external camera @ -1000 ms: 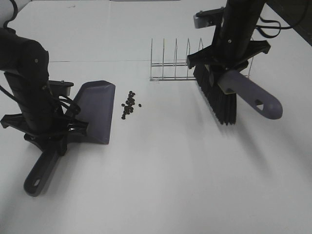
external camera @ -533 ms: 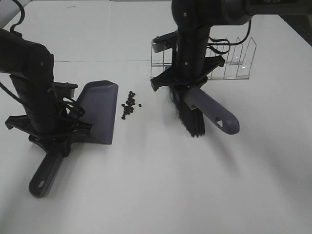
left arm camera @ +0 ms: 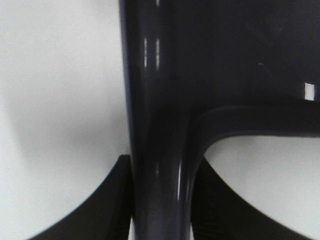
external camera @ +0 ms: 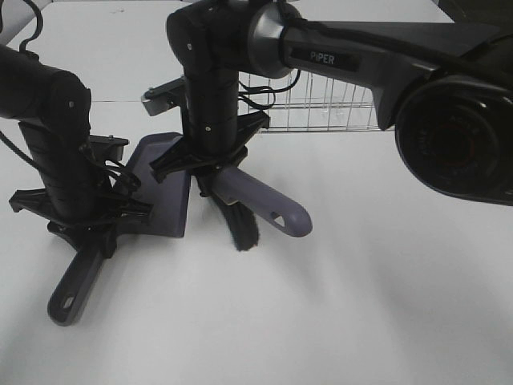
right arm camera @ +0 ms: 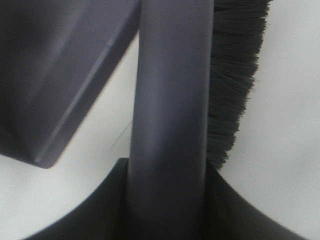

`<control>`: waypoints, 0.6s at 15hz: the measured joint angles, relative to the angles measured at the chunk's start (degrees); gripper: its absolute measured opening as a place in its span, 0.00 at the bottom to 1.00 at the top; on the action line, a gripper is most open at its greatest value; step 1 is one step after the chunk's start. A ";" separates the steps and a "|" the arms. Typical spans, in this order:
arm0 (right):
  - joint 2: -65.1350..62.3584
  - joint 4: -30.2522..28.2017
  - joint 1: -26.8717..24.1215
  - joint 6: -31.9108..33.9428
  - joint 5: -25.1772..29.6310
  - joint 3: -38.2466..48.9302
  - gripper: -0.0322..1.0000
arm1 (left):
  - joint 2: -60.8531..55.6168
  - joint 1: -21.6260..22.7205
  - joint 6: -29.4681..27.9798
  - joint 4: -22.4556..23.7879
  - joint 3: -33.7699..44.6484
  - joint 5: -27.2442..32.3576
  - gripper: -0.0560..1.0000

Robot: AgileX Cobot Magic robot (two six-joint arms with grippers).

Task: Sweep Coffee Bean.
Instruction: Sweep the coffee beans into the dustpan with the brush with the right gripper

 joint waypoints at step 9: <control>0.34 0.57 0.97 -0.40 2.98 -16.79 0.31 | 0.06 0.00 0.00 0.00 -0.06 0.17 0.29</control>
